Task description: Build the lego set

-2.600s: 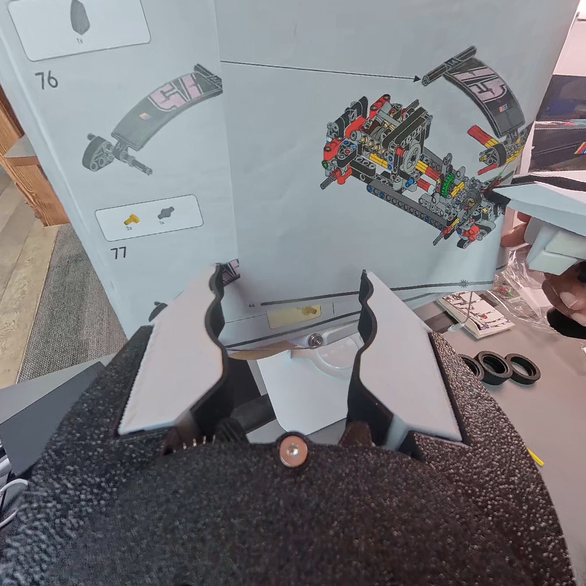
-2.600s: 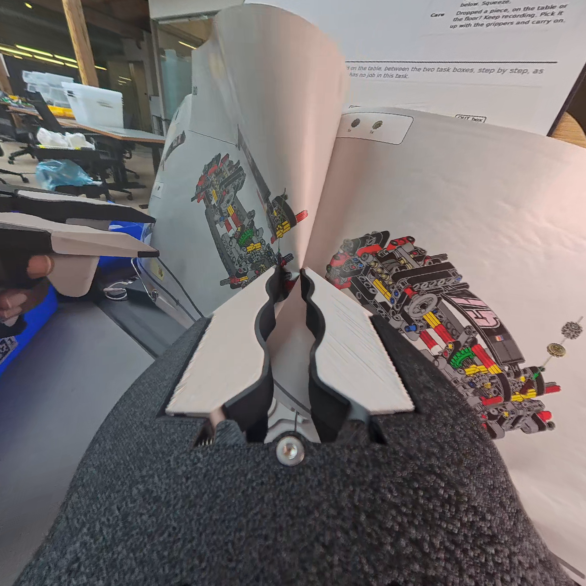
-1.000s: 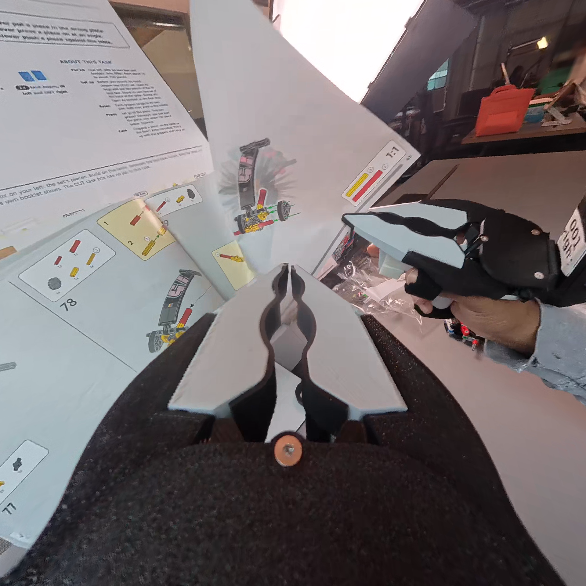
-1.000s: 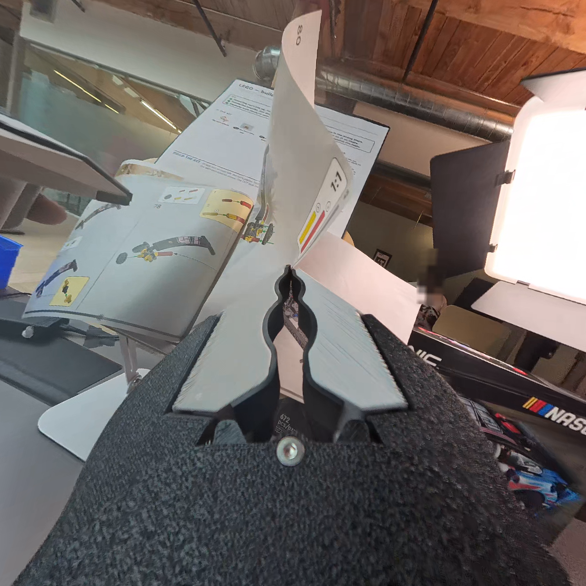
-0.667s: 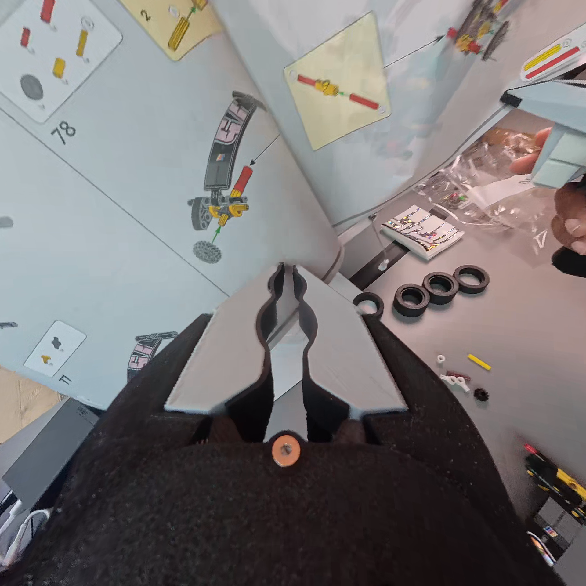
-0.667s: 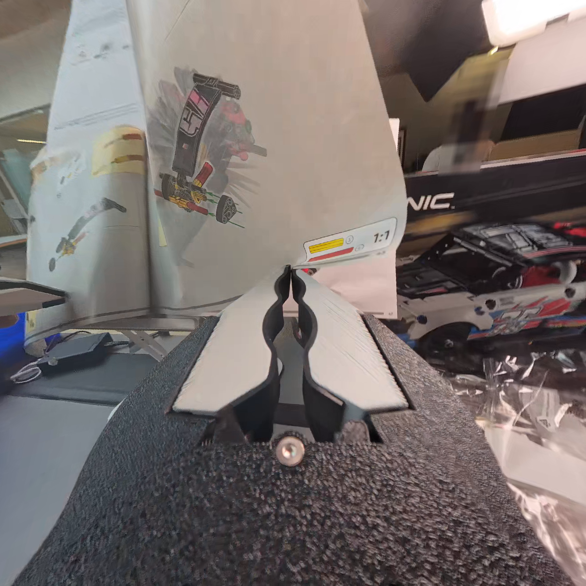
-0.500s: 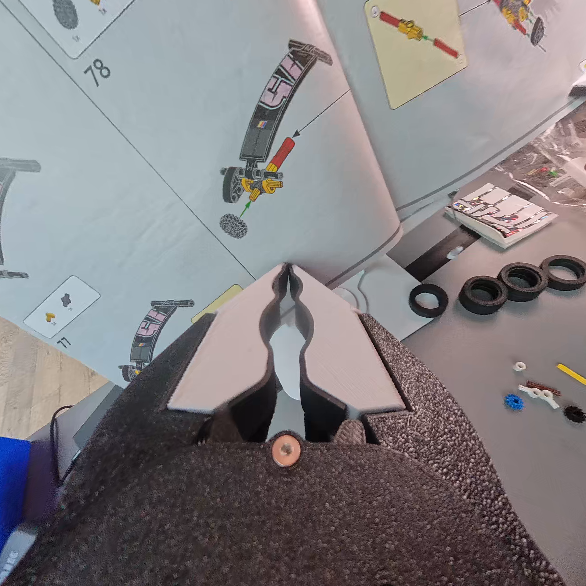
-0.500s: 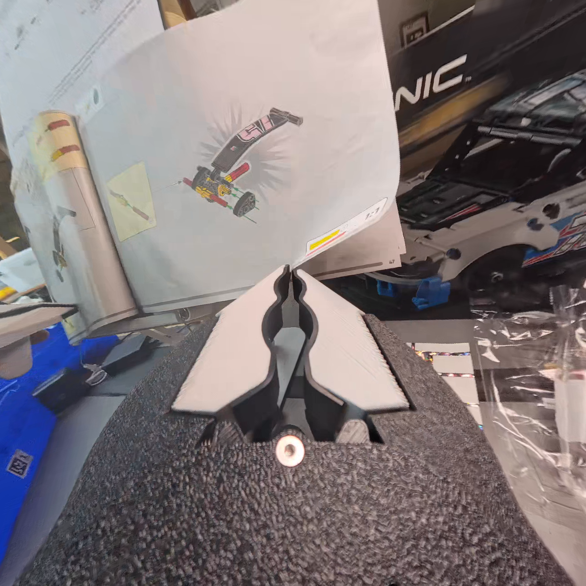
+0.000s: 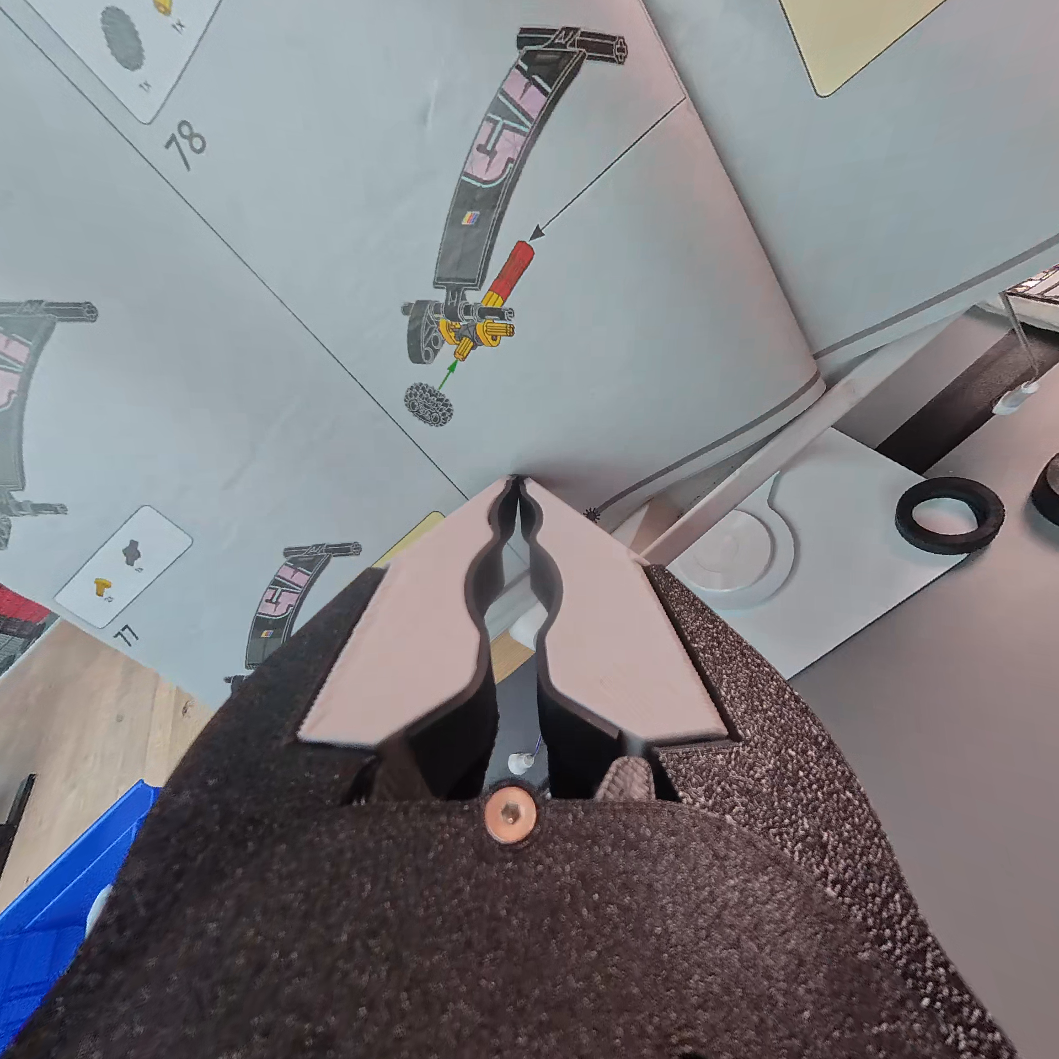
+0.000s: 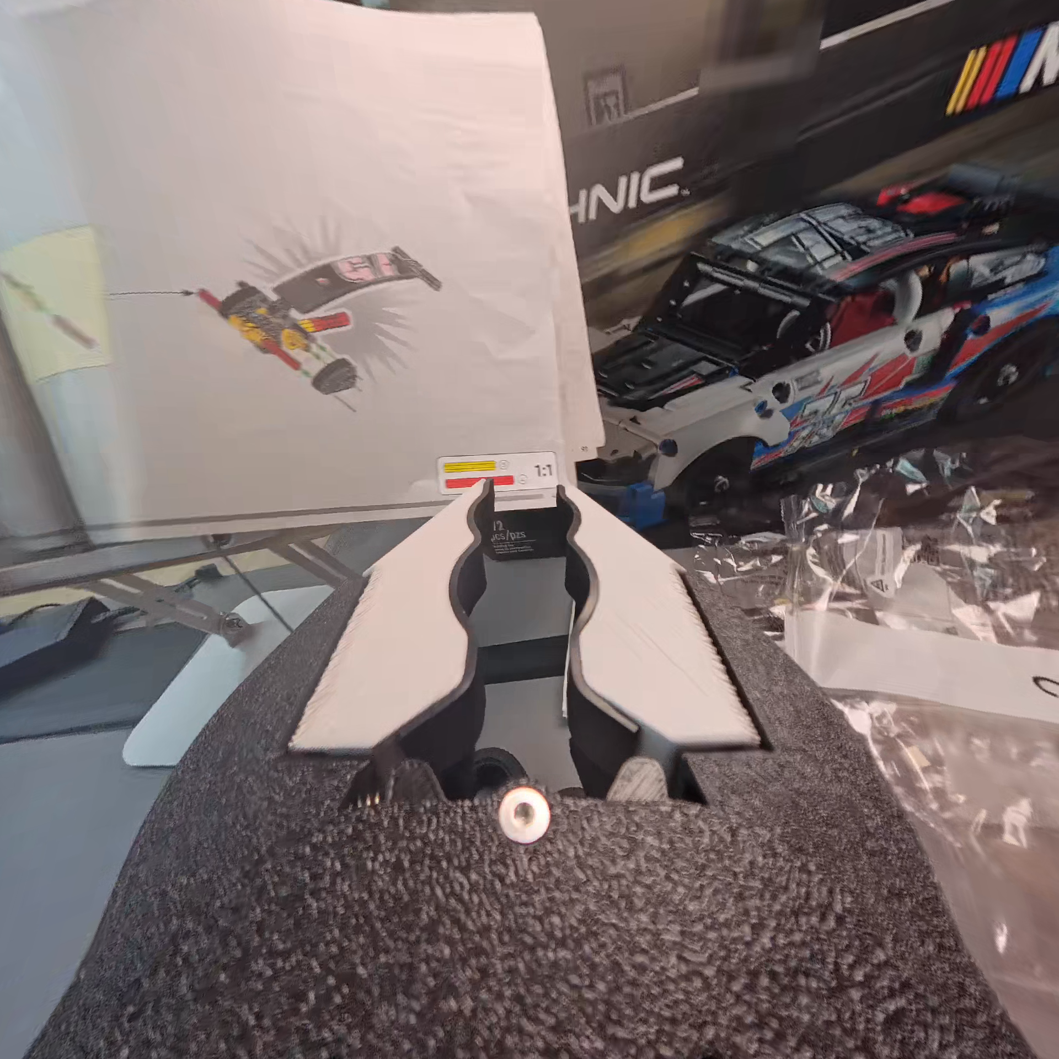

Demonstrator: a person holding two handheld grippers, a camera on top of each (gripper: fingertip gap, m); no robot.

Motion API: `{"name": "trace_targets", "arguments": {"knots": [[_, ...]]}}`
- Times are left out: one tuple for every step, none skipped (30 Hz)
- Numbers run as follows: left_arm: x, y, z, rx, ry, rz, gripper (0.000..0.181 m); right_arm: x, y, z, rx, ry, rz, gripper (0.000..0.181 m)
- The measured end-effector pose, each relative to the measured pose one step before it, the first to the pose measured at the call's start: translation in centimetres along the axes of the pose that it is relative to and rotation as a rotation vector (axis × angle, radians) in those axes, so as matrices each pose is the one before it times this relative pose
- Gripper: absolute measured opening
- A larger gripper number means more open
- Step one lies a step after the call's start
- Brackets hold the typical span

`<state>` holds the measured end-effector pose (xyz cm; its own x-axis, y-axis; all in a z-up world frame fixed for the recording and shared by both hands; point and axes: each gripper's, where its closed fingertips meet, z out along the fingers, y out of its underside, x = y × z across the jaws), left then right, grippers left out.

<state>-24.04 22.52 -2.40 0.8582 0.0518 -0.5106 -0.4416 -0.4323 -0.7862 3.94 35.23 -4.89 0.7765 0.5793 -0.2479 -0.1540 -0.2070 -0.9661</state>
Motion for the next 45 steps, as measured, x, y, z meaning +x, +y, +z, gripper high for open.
{"name": "trace_targets", "arguments": {"knots": [[0.026,0.023,-0.063,0.0052,0.0000,-0.0009,0.000,-1.634,-0.472,-0.840,0.0324,-0.0423,-0.0708,0.017],[0.036,0.033,-0.061,0.0054,-0.0027,0.0031,0.000,-2.096,-0.480,-0.662,0.0294,-0.0576,-0.0870,0.017],[0.068,0.065,-0.043,0.0034,-0.0027,0.0055,0.000,-2.453,-0.424,-0.446,0.0192,-0.0710,-0.1006,0.014],[0.134,0.110,-0.014,0.0008,-0.0001,0.0056,0.000,-2.733,-0.418,-0.182,0.0081,-0.0856,-0.1013,0.008],[0.121,0.082,-0.010,0.0037,-0.0014,0.0038,0.000,-2.726,-0.659,0.061,0.0071,-0.0849,-0.0945,0.009],[0.055,0.026,-0.014,0.0069,-0.0046,0.0031,0.000,-2.074,-1.021,0.303,0.0130,-0.0479,-0.0851,0.008],[0.031,0.039,-0.005,0.0053,-0.0027,0.0022,0.000,-1.756,-1.285,0.509,0.0159,-0.0393,-0.0788,0.008],[0.005,0.021,-0.005,0.0055,-0.0010,-0.0036,0.000,-1.269,-1.293,0.765,0.0066,-0.0256,-0.0643,0.008],[-0.003,-0.013,-0.024,0.0066,0.0006,-0.0070,0.000,-0.730,-1.093,1.000,-0.0069,-0.0088,-0.0404,0.008],[-0.011,0.011,-0.030,0.0061,0.0013,-0.0081,0.000,-0.377,-0.734,1.207,-0.0232,-0.0050,-0.0078,0.008],[-0.045,0.031,-0.031,0.0062,0.0000,-0.0077,0.000,-0.076,-0.346,1.336,-0.0389,0.0001,0.0206,0.009],[-0.065,0.080,-0.044,0.0054,-0.0020,-0.0064,0.000,0.258,-0.066,1.336,-0.0410,0.0124,0.0360,0.011],[-0.074,0.116,-0.081,0.0056,-0.0020,-0.0056,0.000,0.527,0.299,1.363,-0.0494,0.0223,0.0293,0.019],[-0.070,0.159,-0.114,0.0067,-0.0009,-0.0062,0.000,0.576,0.490,1.306,-0.0443,0.0229,0.0157,0.029],[-0.094,0.273,-0.148,0.0018,-0.0002,-0.0098,0.000,0.626,0.618,1.109,-0.0376,0.0279,0.0188,0.038],[-0.121,0.357,-0.154,-0.0019,0.0020,-0.0150,0.000,0.378,0.457,0.830,-0.0166,0.0182,0.0180,0.041],[-0.115,0.368,-0.181,-0.0008,0.0053,-0.0206,0.001,0.262,0.273,0.538,0.0022,0.0173,0.0172,0.043],[-0.182,0.332,-0.227,0.0020,0.0035,-0.0253,0.002,0.142,0.206,0.318,0.0090,0.0123,0.0165,0.045],[-0.220,0.271,-0.277,0.0054,0.0030,-0.0282,0.005,0.033,0.036,0.099,0.0188,0.0047,0.0255,0.046],[-0.295,0.185,-0.377,0.0095,0.0001,-0.0362,0.009,0.060,0.057,0.006,0.0162,0.0073,0.0176,0.047],[-0.463,0.042,-0.462,0.0172,-0.0073,-0.0499,0.017,0.084,0.061,-0.019,0.0160,0.0090,0.0092,0.048],[-0.621,-0.107,-0.529,0.0232,-0.0121,-0.0646,0.031,0.053,0.039,-0.010,0.0154,0.0049,0.0085,0.049],[-0.756,-0.262,-0.568,0.0295,-0.0154,-0.0764,0.046,0.113,0.063,-0.033,0.0084,0.0043,0.0111,0.051],[-0.779,-0.302,-0.555,0.0290,-0.0112,-0.0812,0.056,0.267,0.025,-0.096,0.0023,0.0082,0.0143,0.056],[-0.784,-0.246,-0.475,0.0222,-0.0069,-0.0812,0.063,0.415,0.025,-0.132,-0.0014,0.0116,0.0125,0.063],[-0.734,-0.206,-0.349,0.0167,-0.0009,-0.0749,0.071,0.529,0.027,-0.133,-0.0013,0.0172,0.0062,0.071],[-0.689,-0.177,-0.227,0.0147,-0.0001,-0.0620,0.078,0.446,0.098,-0.077,-0.0017,0.0101,0.0033,0.077],[-0.632,-0.184,-0.118,0.0144,-0.0039,-0.0459,0.083,0.080,0.120,0.008,0.0003,-0.0107,0.0119,0.077],[-0.499,-0.129,0.013,0.0109,-0.0090,-0.0293,0.085,0.039,0.079,0.052,-0.0005,-0.0085,0.0130,0.077],[-0.096,-0.022,0.137,0.0037,0.0036,-0.0069,0.089,-0.010,0.006,0.043,-0.0010,-0.0053,0.0019,0.077],[0.155,0.084,0.234,-0.0035,0.0078,-0.0001,0.093,-0.053,-0.025,0.033,-0.0026,-0.0045,0.0011,0.077],[0.362,0.178,0.278,-0.0076,0.0123,0.0005,0.096,-0.041,-0.003,0.027,-0.0012,-0.0046,0.0059,0.078],[0.422,0.250,0.342,-0.0096,0.0118,0.0009,0.099,-0.031,0.015,0.011,0.0010,-0.0032,0.0045,0.078],[0.405,0.328,0.385,-0.0118,0.0091,0.0038,0.100,0.010,0.021,-0.002,0.0030,-0.0012,0.0033,0.078],[0.248,0.351,0.389,-0.0109,-0.0003,0.0071,0.101,-0.016,0.023,-0.017,0.0025,-0.0012,0.0029,0.077],[0.146,0.300,0.368,-0.0071,-0.0044,0.0072,0.101,-0.022,0.014,-0.010,0.0008,-0.0020,0.0024,0.077],[0.084,0.185,0.302,-0.0011,-0.0051,0.0047,0.099,-0.011,0.015,-0.028,-0.0005,-0.0019,0.0025,0.076],[-0.091,0.073,0.207,0.0035,-0.0124,0.0020,0.097,-0.021,0.007,-0.022,-0.0014,-0.0037,0.0010,0.076],[-0.238,-0.040,0.083,0.0079,-0.0178,0.0023,0.091,-0.022,0.055,-0.001,-0.0039,-0.0044,-0.0033,0.076],[-0.253,-0.012,0.015,0.0041,-0.0148,-0.0011,0.086,-0.008,0.028,-0.010,-0.0007,-0.0031,-0.0067,0.076],[-0.198,-0.032,-0.024,0.0046,-0.0079,-0.0042,0.081,0.005,0.046,-0.013,-0.0008,-0.0032,-0.0051,0.076],[-0.130,-0.023,-0.043,0.0044,-0.0017,-0.0072,0.079,0.003,0.024,-0.007,0.0000,-0.0026,-0.0033,0.075],[-0.126,0.008,-0.045,0.0022,-0.0017,-0.0042,0.076,-0.003,0.010,0.001,0.0002,-0.0017,-0.0012,0.075],[-0.132,0.065,-0.038,-0.0026,-0.0033,-0.0015,0.074,-0.003,0.000,0.000,0.0002,-0.0005,0.0015,0.075],[-0.172,0.091,-0.045,-0.0049,-0.0076,0.0007,0.070,-0.011,-0.006,0.017,-0.0003,0.0004,0.0039,0.075]]}}
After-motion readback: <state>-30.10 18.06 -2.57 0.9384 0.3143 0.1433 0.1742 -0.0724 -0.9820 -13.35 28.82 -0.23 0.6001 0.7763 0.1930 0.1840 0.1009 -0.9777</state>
